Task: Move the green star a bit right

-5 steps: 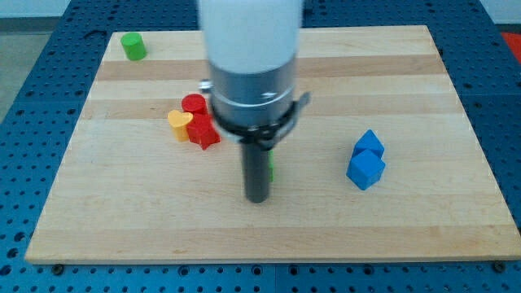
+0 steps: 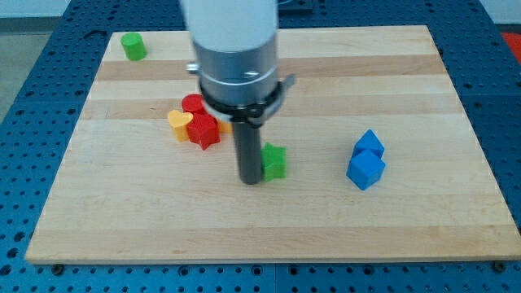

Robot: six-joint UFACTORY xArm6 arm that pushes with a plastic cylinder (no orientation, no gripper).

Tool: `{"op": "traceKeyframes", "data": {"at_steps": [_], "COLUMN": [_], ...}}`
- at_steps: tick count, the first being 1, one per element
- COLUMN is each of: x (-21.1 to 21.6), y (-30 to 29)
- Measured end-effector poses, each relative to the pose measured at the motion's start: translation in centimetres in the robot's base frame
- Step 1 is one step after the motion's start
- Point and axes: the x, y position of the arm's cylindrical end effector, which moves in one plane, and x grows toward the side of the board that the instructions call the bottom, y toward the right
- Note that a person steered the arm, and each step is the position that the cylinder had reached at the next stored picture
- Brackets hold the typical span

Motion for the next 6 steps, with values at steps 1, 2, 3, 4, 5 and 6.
{"op": "traceKeyframes", "data": {"at_steps": [1,2,3,4,5,6], "x": [-0.2,-2.0,-3.7,-3.3,-2.6,-2.6], "y": [-0.8,-2.0,-0.9,2.3,5.7,4.7]}}
